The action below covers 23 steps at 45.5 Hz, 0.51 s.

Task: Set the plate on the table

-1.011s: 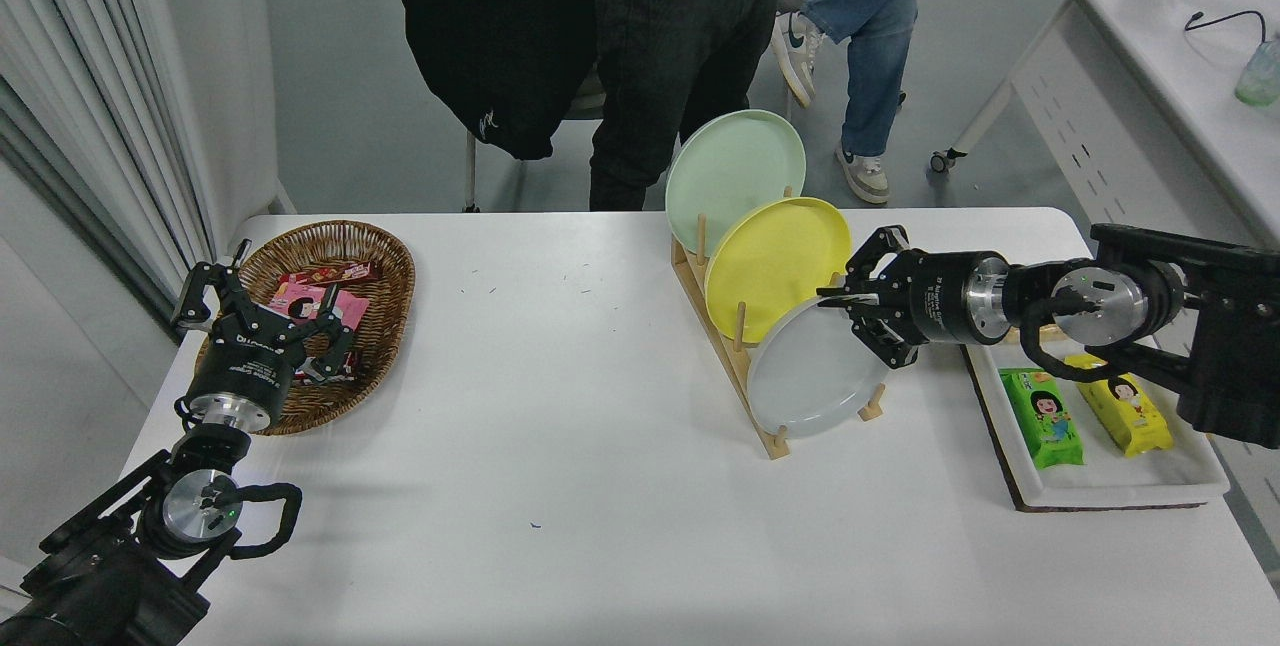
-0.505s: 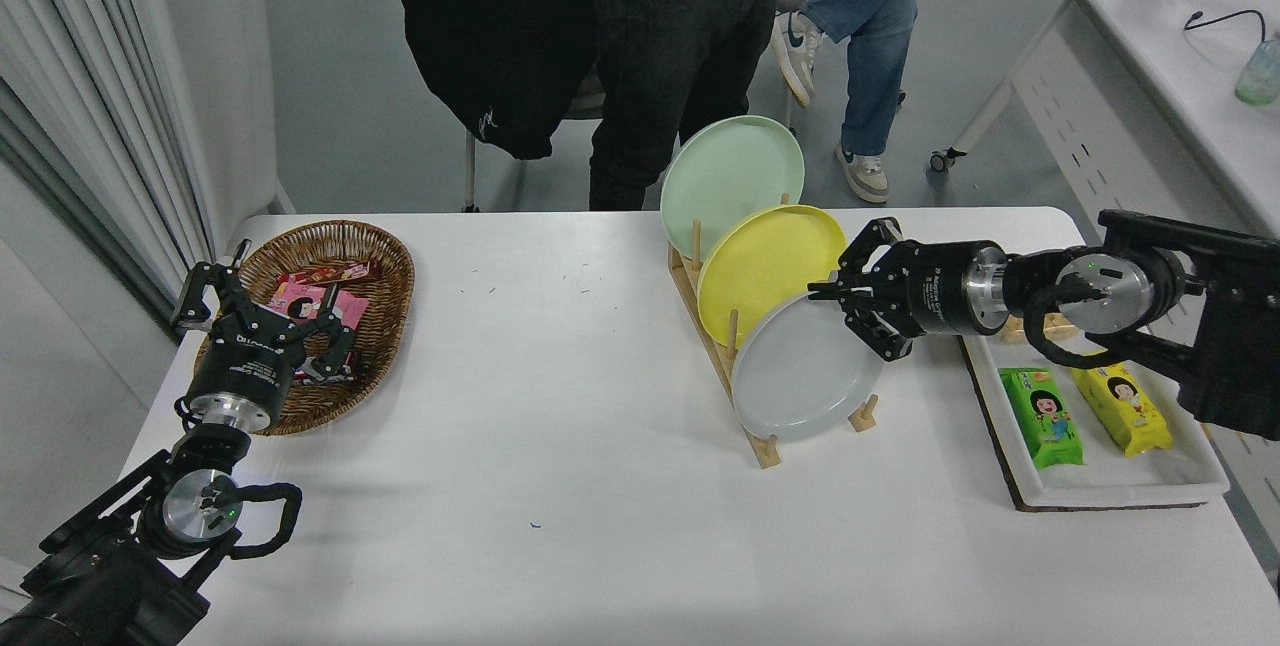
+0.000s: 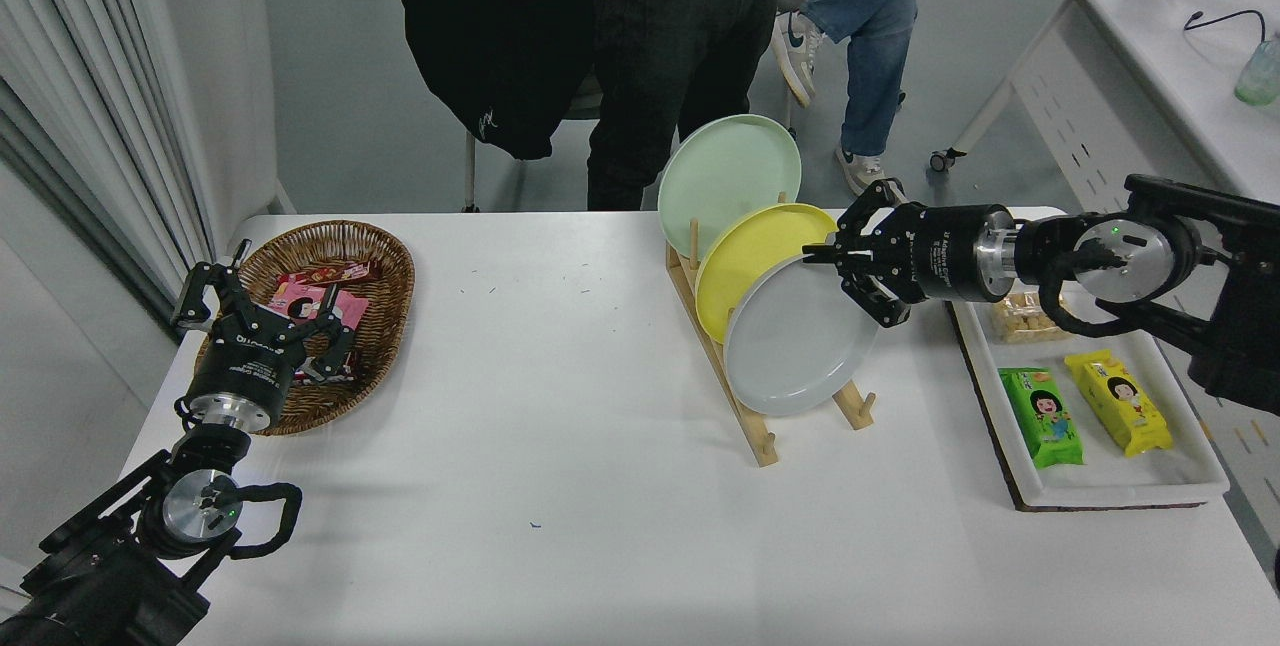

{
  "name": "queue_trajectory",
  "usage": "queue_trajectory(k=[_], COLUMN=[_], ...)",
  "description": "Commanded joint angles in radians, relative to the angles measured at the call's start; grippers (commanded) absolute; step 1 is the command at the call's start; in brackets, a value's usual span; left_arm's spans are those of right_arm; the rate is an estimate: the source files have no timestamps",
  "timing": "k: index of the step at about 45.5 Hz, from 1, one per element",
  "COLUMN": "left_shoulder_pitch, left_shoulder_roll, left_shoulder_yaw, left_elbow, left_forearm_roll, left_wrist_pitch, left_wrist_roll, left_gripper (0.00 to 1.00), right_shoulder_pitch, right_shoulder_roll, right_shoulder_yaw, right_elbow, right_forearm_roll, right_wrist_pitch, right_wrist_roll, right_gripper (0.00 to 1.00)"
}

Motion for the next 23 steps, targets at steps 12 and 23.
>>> queue_trajectory(k=[12, 23], left_shoulder_pitch=[0.000, 0.000], left_shoulder_roll=[0.000, 0.000], left_shoulder_yaw=[0.000, 0.000], left_elbow=[0.000, 0.000], left_forearm_roll=[0.000, 0.000], left_wrist_pitch=[0.000, 0.000], left_wrist_roll=[0.000, 0.000], left_gripper=[0.98, 0.98], right_shoulder_pitch=[0.020, 0.123], right_shoulder_roll=[-0.050, -0.050], right_shoulder_yaw=[0.121, 0.101], right_elbow=[0.008, 0.005], right_forearm_roll=[0.007, 0.050], right_wrist_pitch=[0.074, 0.066], right_wrist_roll=[-0.157, -0.181], right_gripper=[0.00, 0.00])
